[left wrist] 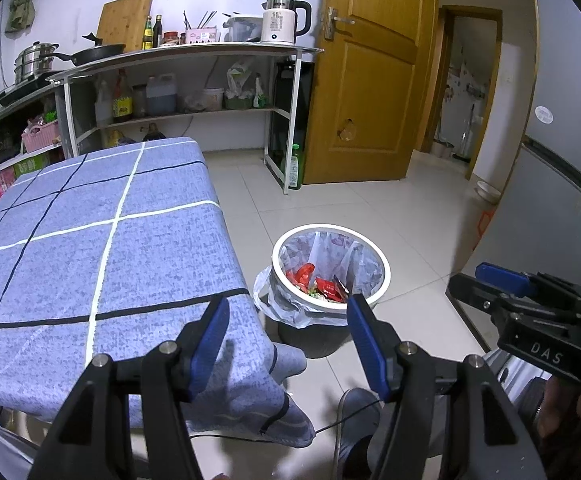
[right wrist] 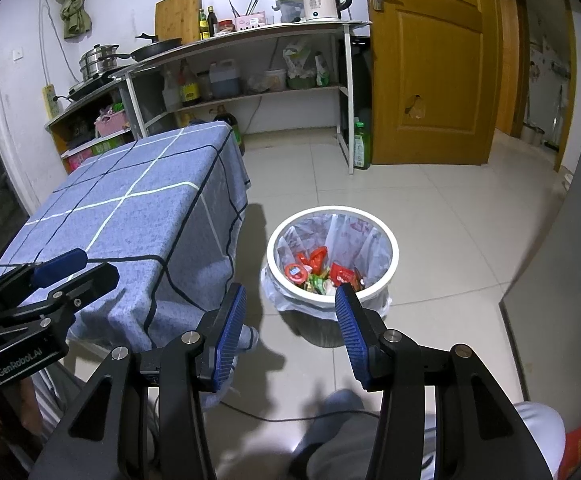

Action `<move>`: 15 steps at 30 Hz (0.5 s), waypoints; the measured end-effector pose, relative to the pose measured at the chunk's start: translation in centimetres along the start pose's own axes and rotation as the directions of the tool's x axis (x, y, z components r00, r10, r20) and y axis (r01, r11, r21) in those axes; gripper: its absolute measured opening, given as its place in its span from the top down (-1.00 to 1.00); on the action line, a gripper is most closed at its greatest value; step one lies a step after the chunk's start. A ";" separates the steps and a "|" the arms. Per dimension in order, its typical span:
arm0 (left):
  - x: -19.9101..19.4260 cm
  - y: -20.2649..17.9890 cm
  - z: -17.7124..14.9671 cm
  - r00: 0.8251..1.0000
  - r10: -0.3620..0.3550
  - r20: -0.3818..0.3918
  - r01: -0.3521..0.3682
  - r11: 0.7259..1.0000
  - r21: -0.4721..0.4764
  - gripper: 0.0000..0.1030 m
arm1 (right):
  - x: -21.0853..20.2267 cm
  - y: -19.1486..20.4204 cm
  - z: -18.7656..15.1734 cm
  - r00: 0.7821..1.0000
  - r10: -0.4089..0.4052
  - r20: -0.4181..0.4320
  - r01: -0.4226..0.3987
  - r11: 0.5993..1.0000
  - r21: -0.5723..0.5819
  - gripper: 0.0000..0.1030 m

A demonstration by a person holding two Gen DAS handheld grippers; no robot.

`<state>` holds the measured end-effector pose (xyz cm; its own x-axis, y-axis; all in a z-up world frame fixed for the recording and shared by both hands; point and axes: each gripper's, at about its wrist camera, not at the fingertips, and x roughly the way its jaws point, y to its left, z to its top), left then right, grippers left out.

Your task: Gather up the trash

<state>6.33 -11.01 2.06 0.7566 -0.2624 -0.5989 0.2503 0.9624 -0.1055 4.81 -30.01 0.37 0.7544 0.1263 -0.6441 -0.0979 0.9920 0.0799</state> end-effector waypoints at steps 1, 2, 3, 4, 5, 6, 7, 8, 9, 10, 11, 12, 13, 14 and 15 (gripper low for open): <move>0.0 0.0 0.0 1.000 0.000 0.000 0.000 1.000 0.000 -0.23 | 0.0 0.1 0.1 1.000 -0.002 0.000 0.002 1.000 -0.002 0.08; 0.0 0.0 0.0 1.000 0.000 -0.001 0.000 1.000 0.000 -0.23 | 0.0 0.2 0.1 1.000 -0.003 -0.001 0.003 1.000 -0.003 0.08; 0.0 0.0 0.0 1.000 -0.001 -0.001 0.001 1.000 -0.001 -0.23 | 0.1 0.2 0.1 1.000 -0.003 -0.001 0.003 1.000 -0.003 0.08; 0.0 0.0 -0.1 1.000 -0.001 0.000 0.001 1.000 -0.002 -0.23 | 0.1 0.2 0.1 1.000 -0.001 -0.001 0.001 1.000 -0.003 0.08; 0.0 -0.1 -0.1 1.000 0.000 -0.001 0.000 1.000 -0.002 -0.23 | 0.1 0.2 0.1 1.000 -0.003 -0.003 0.003 1.000 -0.003 0.08; 0.0 -0.1 -0.1 1.000 0.000 -0.001 0.000 1.000 -0.001 -0.23 | 0.1 0.2 0.1 1.000 -0.004 -0.006 0.004 1.000 -0.004 0.08; 0.0 -0.1 -0.1 1.000 0.000 -0.002 0.000 1.000 -0.001 -0.23 | 0.2 0.2 0.0 1.000 -0.004 -0.006 0.004 1.000 -0.004 0.08; 0.0 -0.1 -0.1 1.000 0.000 -0.002 0.000 1.000 -0.001 -0.23 | 0.2 0.3 0.0 1.000 -0.002 -0.008 0.002 1.000 -0.005 0.08; 0.1 -0.1 -0.1 1.000 0.000 -0.002 0.000 1.000 -0.002 -0.23 | 0.2 0.3 -0.1 1.000 -0.002 -0.009 0.002 1.000 -0.005 0.08; 0.1 -0.1 -0.1 1.000 0.000 -0.002 0.000 1.000 -0.002 -0.23 | 0.2 0.3 -0.1 1.000 -0.002 -0.010 0.002 1.000 -0.005 0.08; 0.1 -0.1 -0.1 1.000 0.000 -0.001 0.000 1.000 -0.001 -0.23 | 0.2 0.3 -0.1 1.000 -0.002 -0.010 0.002 1.000 -0.005 0.08; 0.1 -0.1 -0.1 1.000 0.000 -0.001 0.000 1.000 0.000 -0.23 | 0.2 0.3 -0.1 1.000 -0.002 -0.008 0.002 1.000 -0.005 0.08; 0.1 -0.1 -0.1 1.000 0.000 -0.002 0.000 1.000 0.000 -0.23 | 0.2 0.3 -0.1 1.000 -0.002 -0.008 0.002 1.000 -0.005 0.08; 0.1 0.0 -0.1 1.000 -0.001 -0.002 0.001 1.000 -0.001 -0.23 | 0.2 0.3 -0.1 1.000 -0.002 -0.009 0.002 1.000 -0.006 0.08; 0.1 0.0 -0.1 1.000 -0.002 -0.003 0.002 1.000 -0.002 -0.23 | 0.2 0.3 -0.2 1.000 -0.001 -0.010 0.001 1.000 -0.006 0.08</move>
<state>6.30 -11.05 1.93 0.7546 -0.2638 -0.6008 0.2506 0.9621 -0.1078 4.80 -29.66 0.16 0.7483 0.1250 -0.6514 -0.1007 0.9921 0.0747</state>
